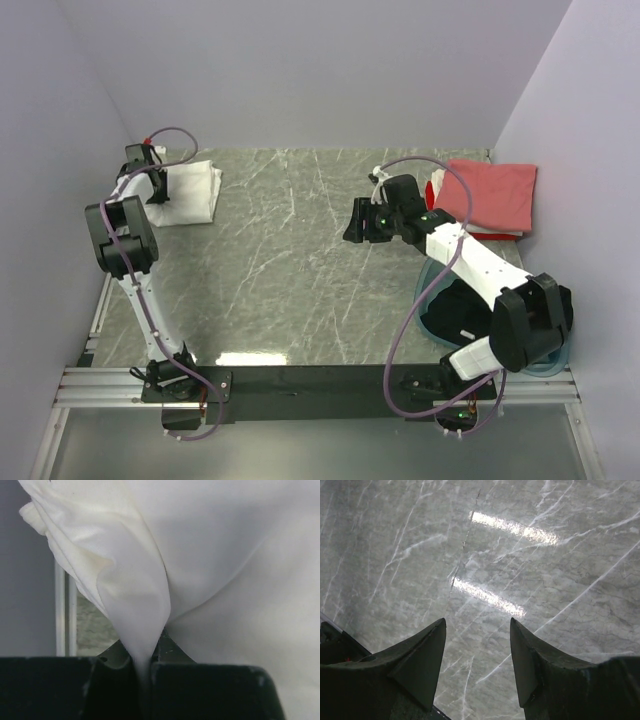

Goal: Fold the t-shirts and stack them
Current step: Neatly place the folded tshirt to the corner

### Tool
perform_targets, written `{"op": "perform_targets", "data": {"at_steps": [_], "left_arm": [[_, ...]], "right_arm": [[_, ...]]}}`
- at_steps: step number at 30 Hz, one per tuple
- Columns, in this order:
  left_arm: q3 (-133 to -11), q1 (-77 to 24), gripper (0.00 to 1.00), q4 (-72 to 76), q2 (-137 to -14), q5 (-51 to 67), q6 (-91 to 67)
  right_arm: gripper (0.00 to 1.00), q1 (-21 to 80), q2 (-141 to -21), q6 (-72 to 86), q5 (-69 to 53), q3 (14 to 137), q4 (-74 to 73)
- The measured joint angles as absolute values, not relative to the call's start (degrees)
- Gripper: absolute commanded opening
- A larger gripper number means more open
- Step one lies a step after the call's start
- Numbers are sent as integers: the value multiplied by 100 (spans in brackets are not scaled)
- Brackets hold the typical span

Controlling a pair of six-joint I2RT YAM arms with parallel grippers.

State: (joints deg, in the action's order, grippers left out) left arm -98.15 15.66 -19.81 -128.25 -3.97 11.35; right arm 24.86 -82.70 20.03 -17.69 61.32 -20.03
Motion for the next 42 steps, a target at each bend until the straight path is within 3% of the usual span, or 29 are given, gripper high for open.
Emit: {"op": "perform_targets", "data": {"at_steps": [4,5,7,8,11,14,16,24,30,38,42], "left_arm": [[-9889,1660,7,-1938,-12881,-419,1155],[-9931,1671,22,-1942,-12903,-456,1146],[-10020,1678,37,-1933,-12954,-659,1103],[-10042,1678,57,-1927,-12962,-751,1081],[-10040,1680,85,-1754,-12947,-1011,1011],[-9957,1712,88,-1557,-12846,-1170,930],[-9835,1719,98,-1461,-12682,-1216,910],[-9045,1529,99,-740,-11201,-1481,781],[-8578,681,99,-338,-9920,-1820,615],[-8447,-913,99,-1229,-8814,-2080,-510],[-7734,-1267,99,-1765,-7874,-1909,-1280]], "right_arm": [[61,2486,-8331,2003,-1767,6130,-2003],[61,2484,-8342,2003,-1765,6132,-2003],[61,2486,-8361,2003,-1763,6132,-2003],[61,2486,-8372,2003,-1763,6132,-2003],[61,2486,-8377,2003,-1763,6132,-2003],[61,2486,-8377,2003,-1763,6132,-1997],[61,2486,-8379,2003,-1763,6132,-1984],[61,2484,-8372,2003,-1756,6071,-1909],[62,2486,-8180,2005,-1680,5839,-1892],[62,2486,-7476,2005,-1546,5680,-1879],[63,2484,-7135,2008,-1439,5555,-1883]]}}
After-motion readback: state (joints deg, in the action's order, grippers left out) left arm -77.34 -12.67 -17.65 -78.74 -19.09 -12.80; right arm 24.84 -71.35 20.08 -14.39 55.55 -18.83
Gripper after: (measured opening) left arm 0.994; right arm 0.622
